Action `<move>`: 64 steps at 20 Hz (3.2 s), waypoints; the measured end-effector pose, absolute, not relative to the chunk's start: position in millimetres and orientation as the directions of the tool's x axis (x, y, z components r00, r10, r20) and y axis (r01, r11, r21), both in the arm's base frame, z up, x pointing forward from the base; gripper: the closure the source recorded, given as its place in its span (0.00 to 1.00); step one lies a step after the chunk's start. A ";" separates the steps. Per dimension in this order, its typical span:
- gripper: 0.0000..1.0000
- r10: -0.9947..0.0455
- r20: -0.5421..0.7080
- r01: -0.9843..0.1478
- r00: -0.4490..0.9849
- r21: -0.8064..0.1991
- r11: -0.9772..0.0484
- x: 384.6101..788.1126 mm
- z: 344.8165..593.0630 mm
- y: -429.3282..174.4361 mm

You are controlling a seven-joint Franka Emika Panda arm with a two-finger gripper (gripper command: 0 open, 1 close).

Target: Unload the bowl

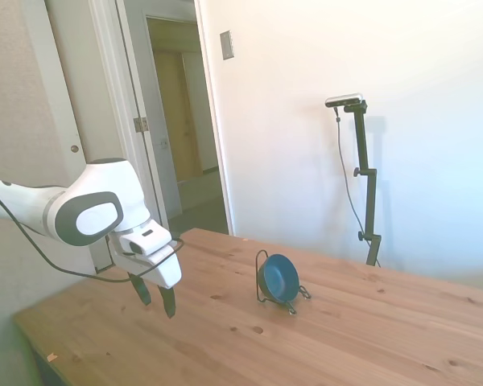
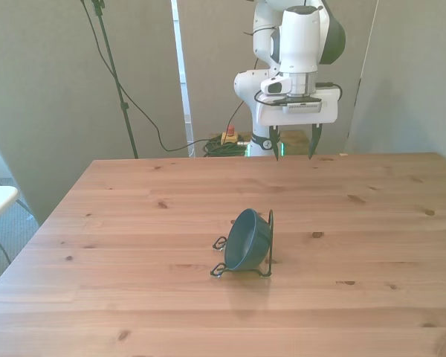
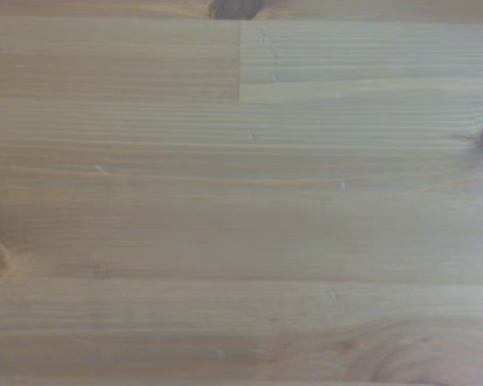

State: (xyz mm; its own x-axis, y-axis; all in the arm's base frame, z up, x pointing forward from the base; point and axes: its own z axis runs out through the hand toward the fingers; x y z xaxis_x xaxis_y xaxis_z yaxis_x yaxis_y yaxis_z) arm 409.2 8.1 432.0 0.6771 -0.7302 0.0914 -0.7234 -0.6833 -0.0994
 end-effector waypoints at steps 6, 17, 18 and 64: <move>0.00 -0.727 0.091 -0.719 0.681 -0.106 -0.687 410.9 434.0 2.2; 0.00 -0.692 0.146 -0.671 0.707 -0.170 -0.722 444.4 481.9 -73.5; 0.00 -0.682 0.156 -0.660 0.715 -0.173 -0.731 449.0 487.0 -79.0; 1.00 -0.109 0.108 -0.055 0.988 -0.413 -0.909 636.9 421.5 -197.3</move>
State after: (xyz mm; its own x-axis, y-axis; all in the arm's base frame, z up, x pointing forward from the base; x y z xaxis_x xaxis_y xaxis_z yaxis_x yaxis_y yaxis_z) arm 636.9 -197.3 421.5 0.9882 -0.1090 0.1076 -0.0553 -0.9091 -0.4130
